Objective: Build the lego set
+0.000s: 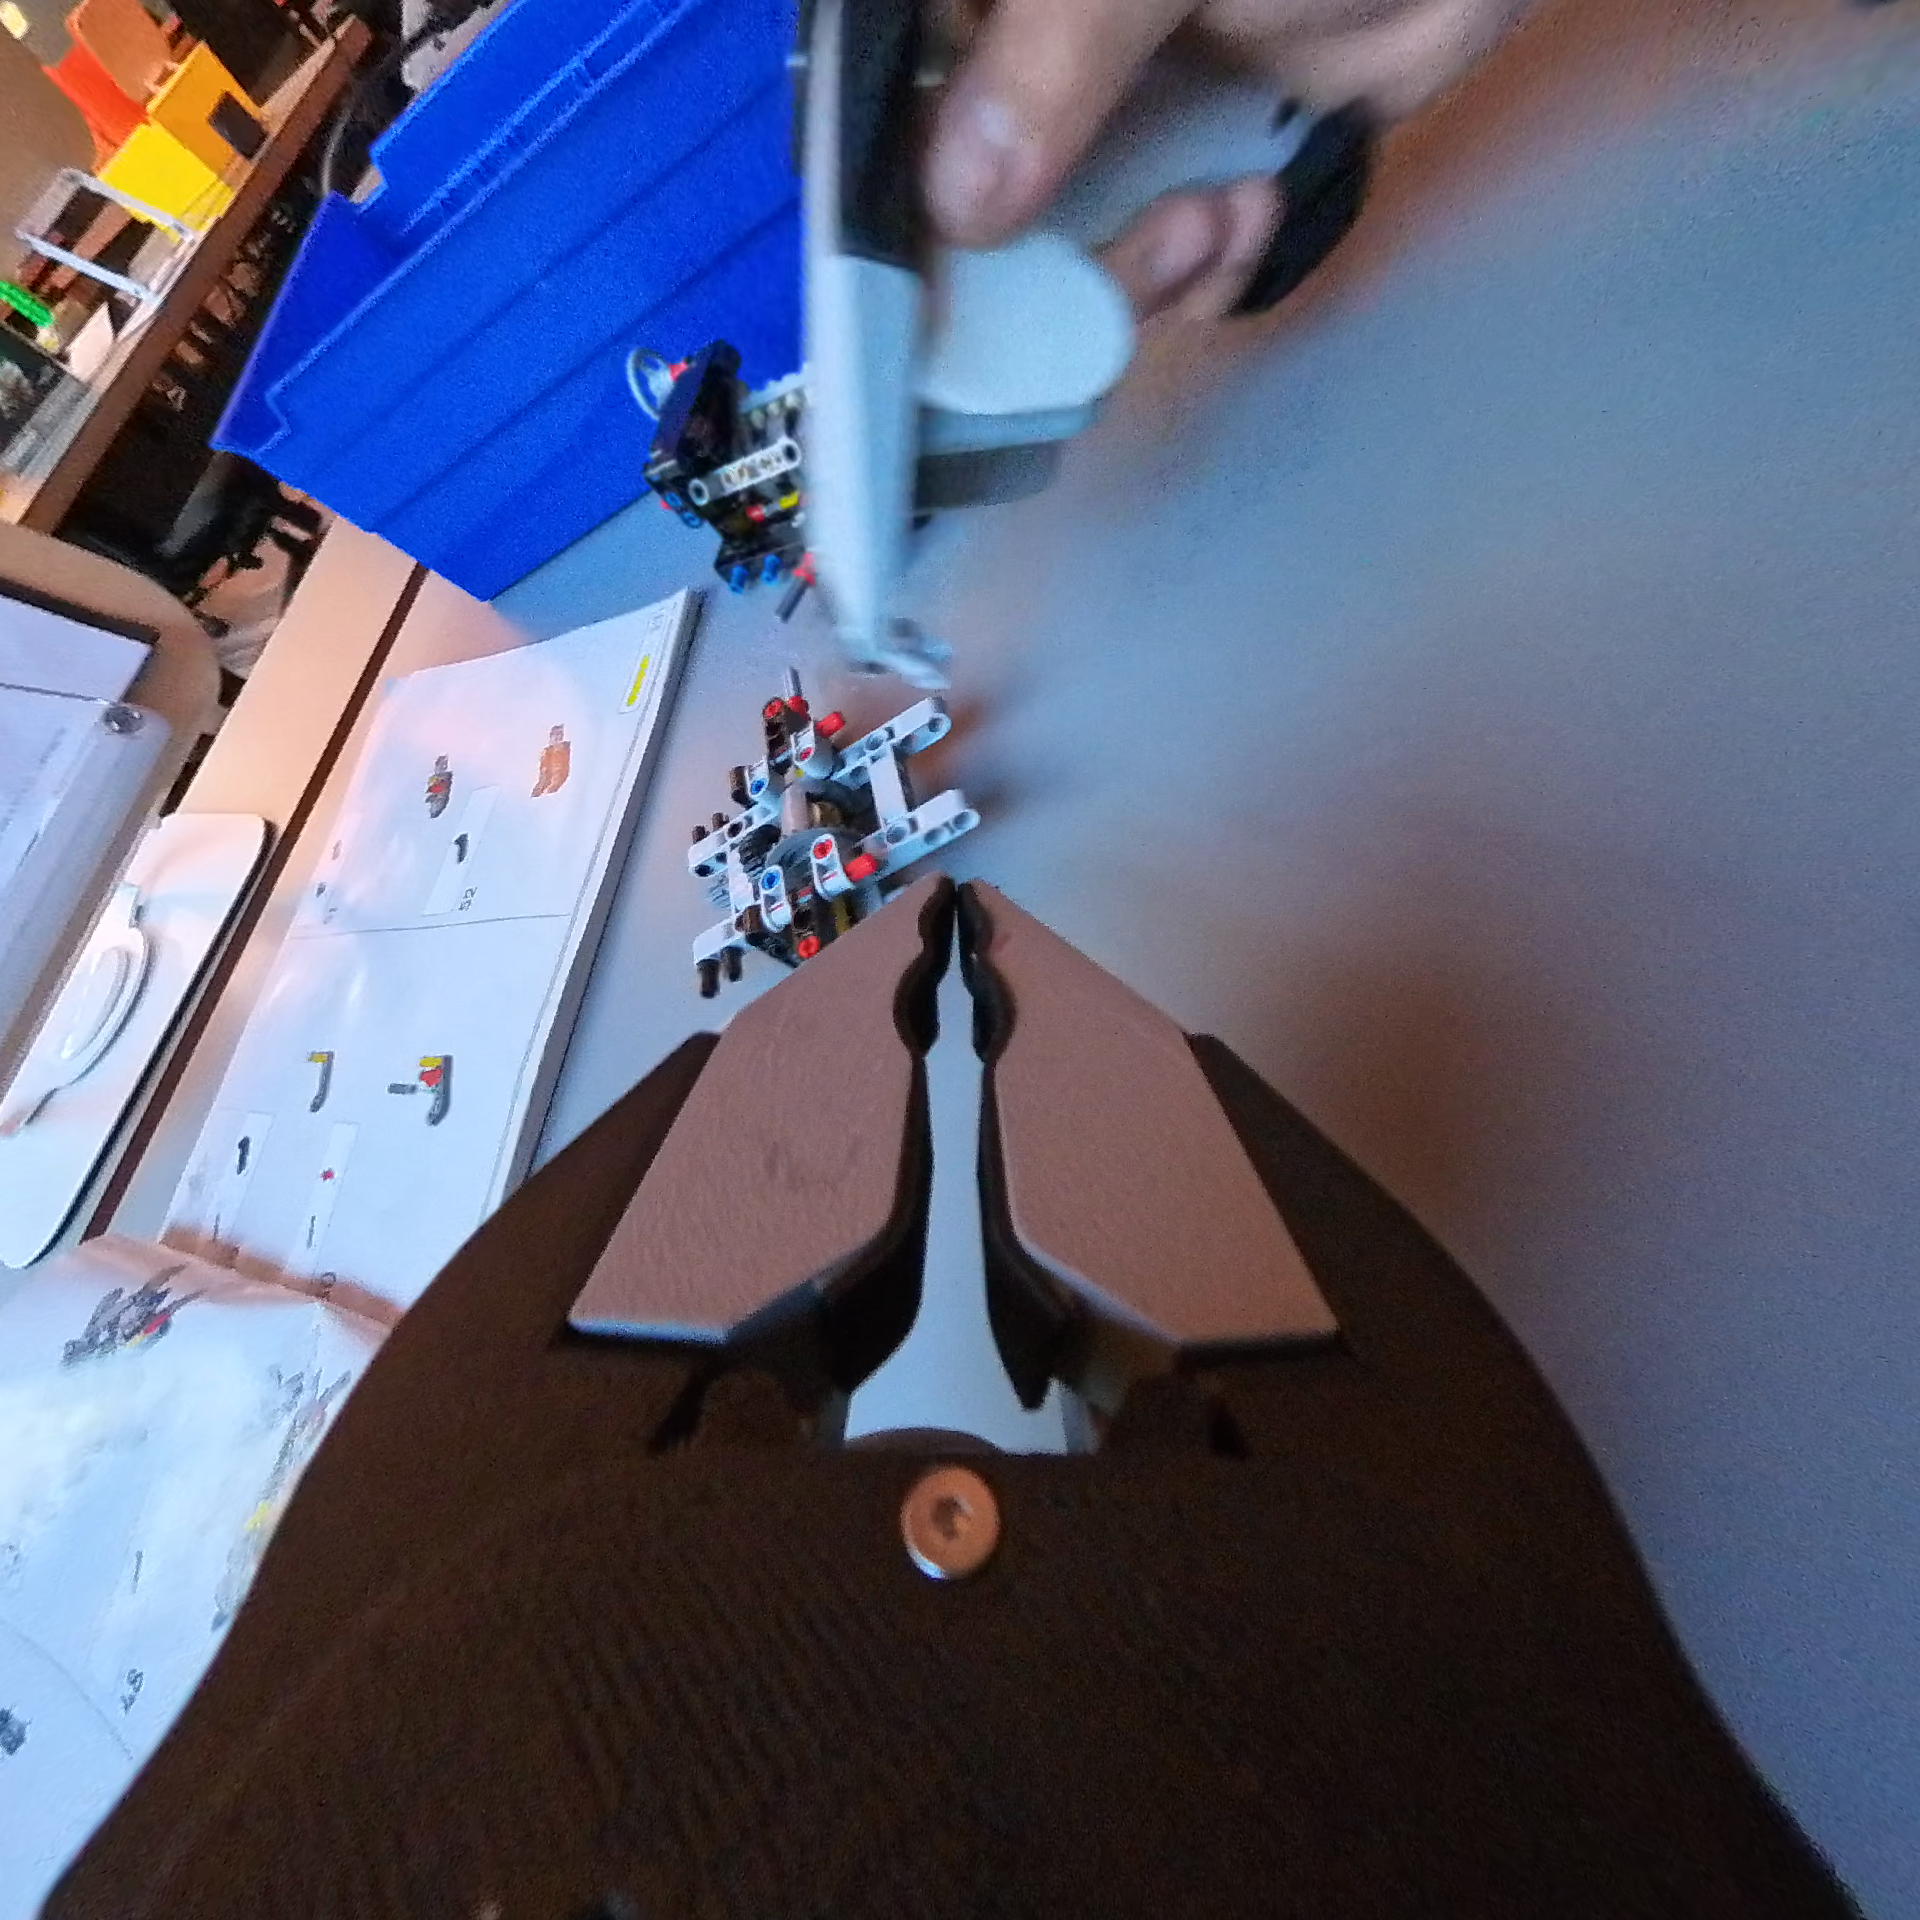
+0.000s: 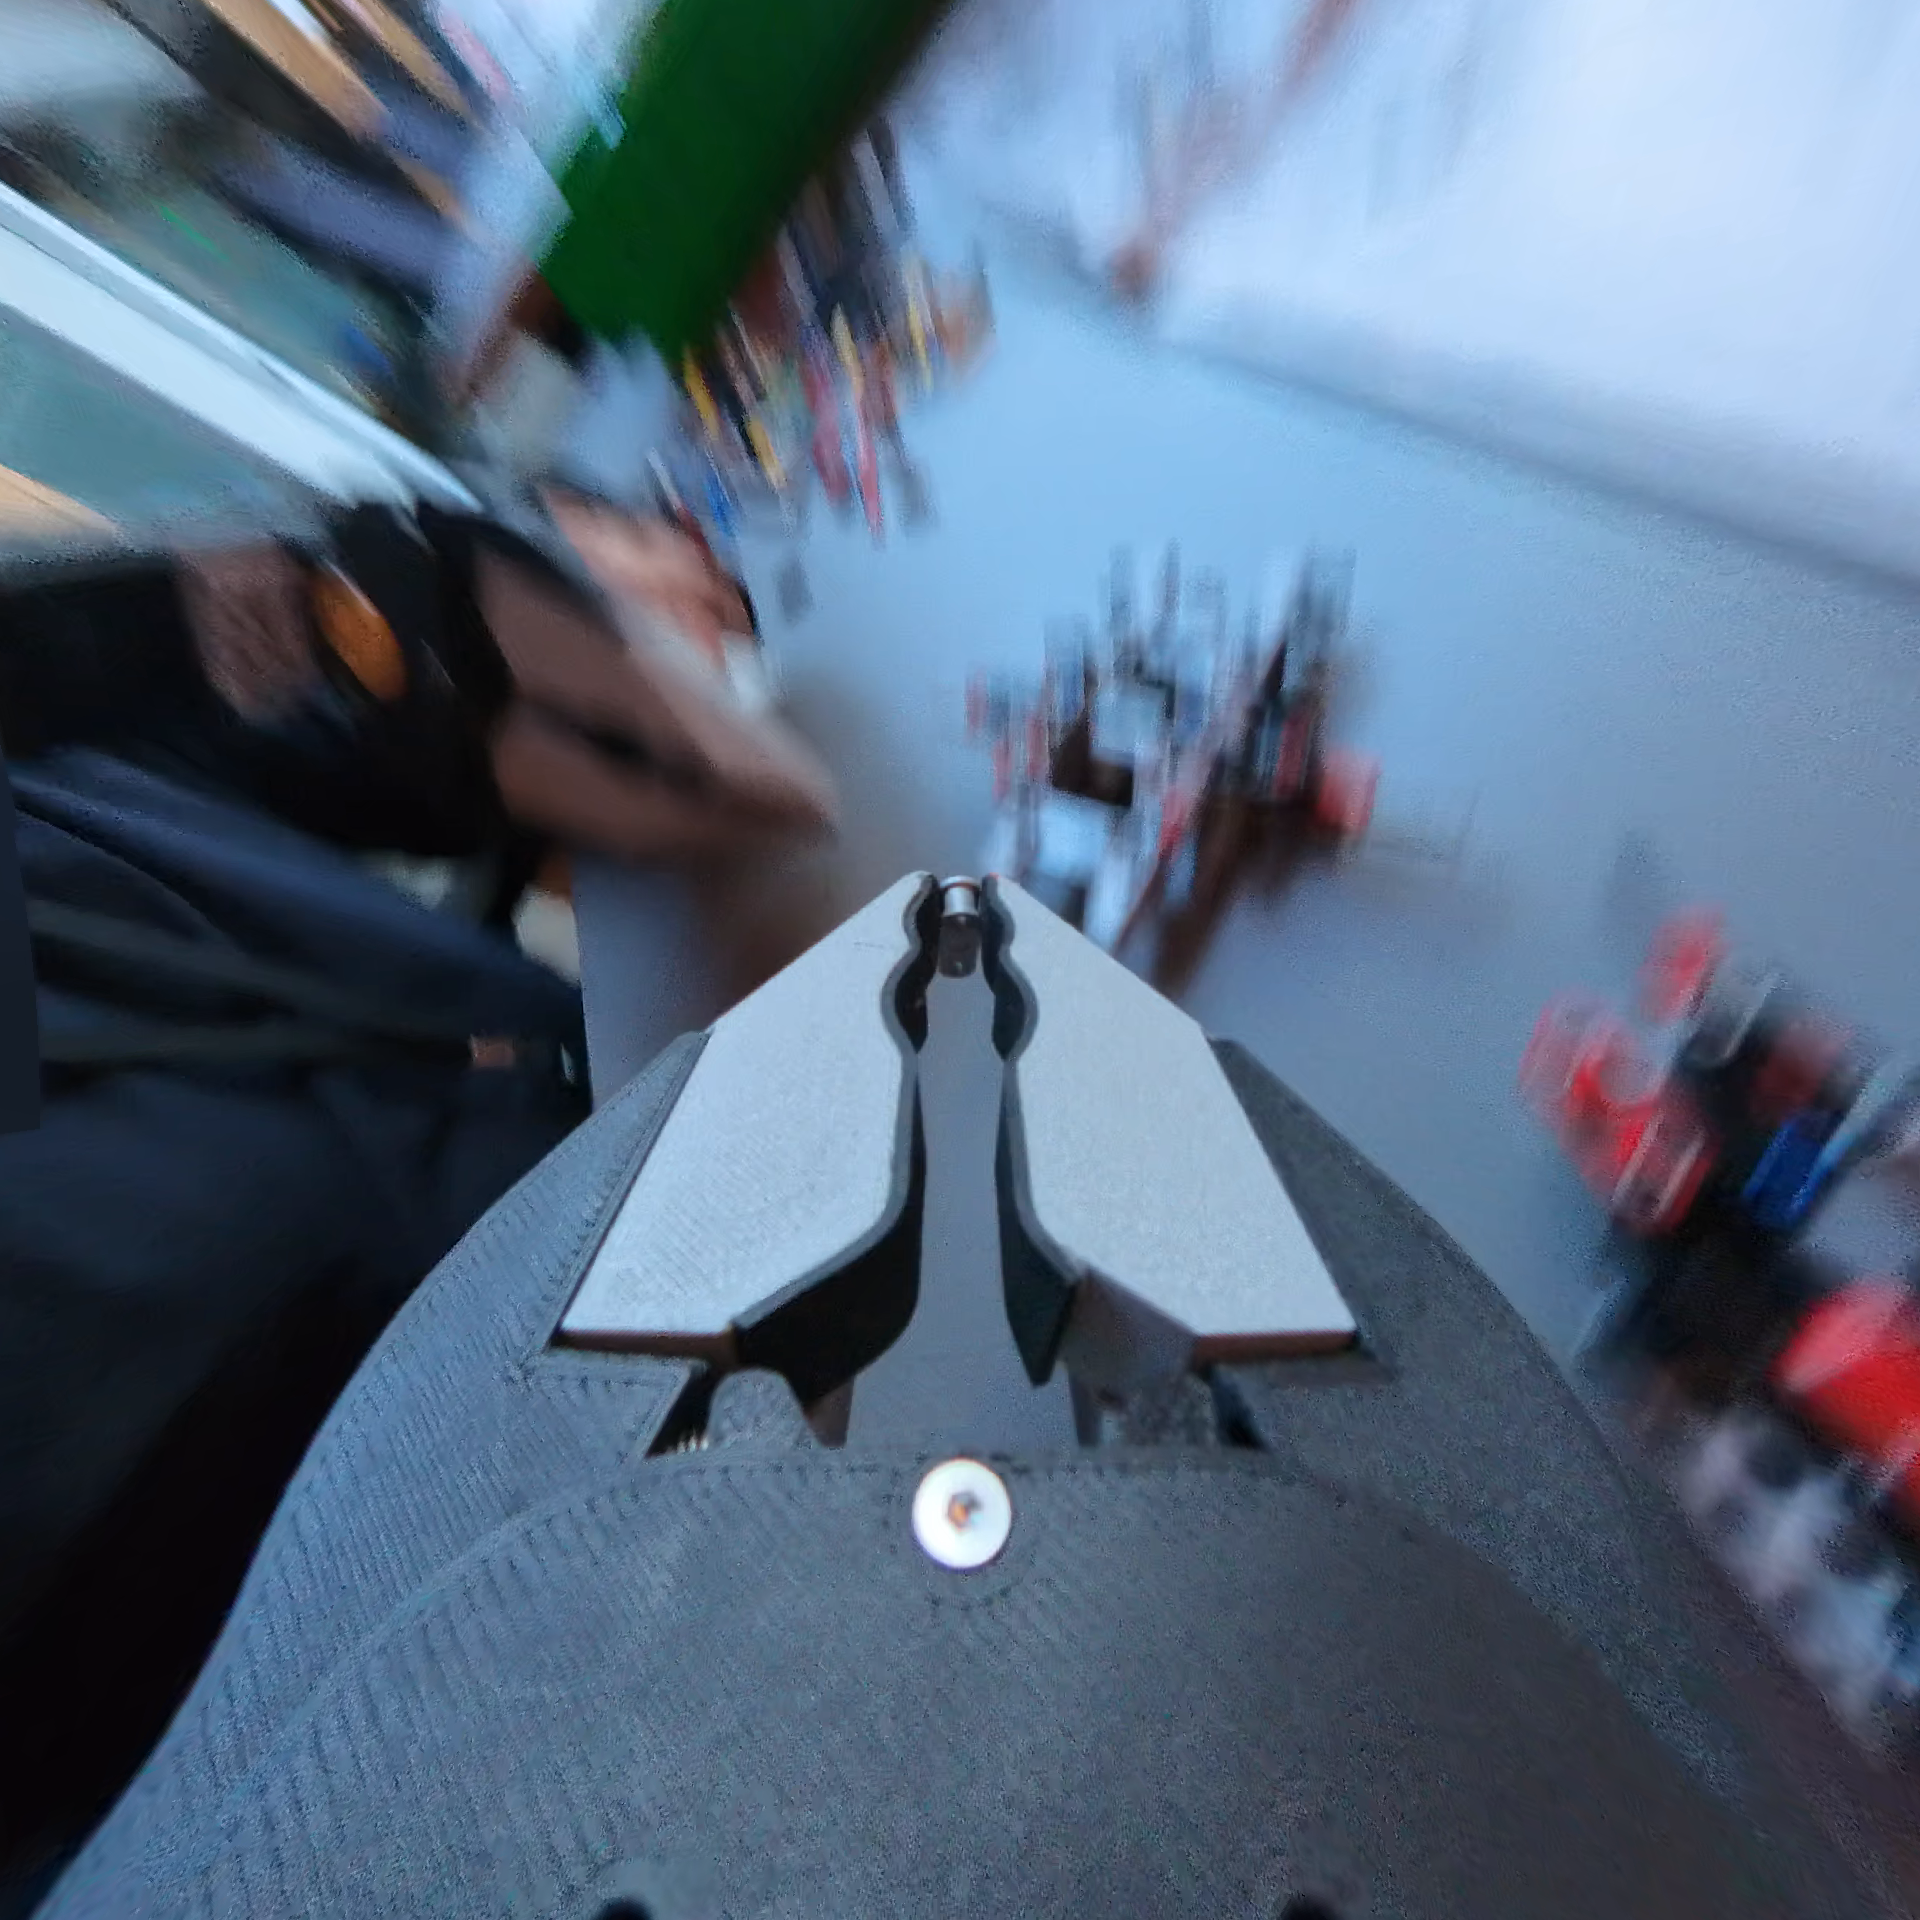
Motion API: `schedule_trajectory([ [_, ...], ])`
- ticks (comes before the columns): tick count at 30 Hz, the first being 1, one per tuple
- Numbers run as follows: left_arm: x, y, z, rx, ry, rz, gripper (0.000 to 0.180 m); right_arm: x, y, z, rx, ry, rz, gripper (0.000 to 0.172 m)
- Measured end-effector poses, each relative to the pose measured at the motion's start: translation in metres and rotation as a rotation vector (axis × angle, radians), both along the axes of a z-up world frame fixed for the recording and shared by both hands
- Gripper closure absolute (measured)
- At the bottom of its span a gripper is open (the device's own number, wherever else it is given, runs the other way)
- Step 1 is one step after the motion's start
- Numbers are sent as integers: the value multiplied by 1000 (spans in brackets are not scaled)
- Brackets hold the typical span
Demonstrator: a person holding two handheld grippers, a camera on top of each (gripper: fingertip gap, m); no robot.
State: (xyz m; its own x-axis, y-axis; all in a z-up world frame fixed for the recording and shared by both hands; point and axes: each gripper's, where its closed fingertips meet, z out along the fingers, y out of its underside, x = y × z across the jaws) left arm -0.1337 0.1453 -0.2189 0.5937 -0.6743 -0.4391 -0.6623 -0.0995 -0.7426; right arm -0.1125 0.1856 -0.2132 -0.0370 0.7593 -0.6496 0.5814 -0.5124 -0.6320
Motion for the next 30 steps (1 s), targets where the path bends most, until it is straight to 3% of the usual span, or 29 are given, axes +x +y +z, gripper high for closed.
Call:
schedule_trajectory([
  [3, 1, 0, 2, -18, -39, 4, 180, 37, -24, -35, 6, -294, 48, 167],
  [7, 1, 0, -2, -11, 3, 4, 180, 44, -35, -42, -9, -383, 28, 167],
  [9, -2, 1, -3, -2, 19, 10, 180, 45, -32, -40, 31, -410, 15, 159],
  [12, -7, 2, -3, -17, 2, 21, 180, 46, -26, -33, 80, -422, -1, 146],
  [17, -14, 4, 3, -15, -28, 45, 180, 26, -8, -15, 34, -305, -75, 142],
  [22, -12, 3, 0, -14, -2, 37, 180, 2, 11, -28, 21, -300, -122, 138],
  [24, -13, 3, -1, -14, 11, 41, 180, -3, 11, -32, 8, -300, -100, 142],
  [27, -14, 4, 1, -19, -7, 45, 180, -7, 10, -40, -18, -310, -54, 162],
  [30, -17, 5, 1, -29, -13, 59, 180, -11, 15, -37, 12, -294, -54, 164],
])
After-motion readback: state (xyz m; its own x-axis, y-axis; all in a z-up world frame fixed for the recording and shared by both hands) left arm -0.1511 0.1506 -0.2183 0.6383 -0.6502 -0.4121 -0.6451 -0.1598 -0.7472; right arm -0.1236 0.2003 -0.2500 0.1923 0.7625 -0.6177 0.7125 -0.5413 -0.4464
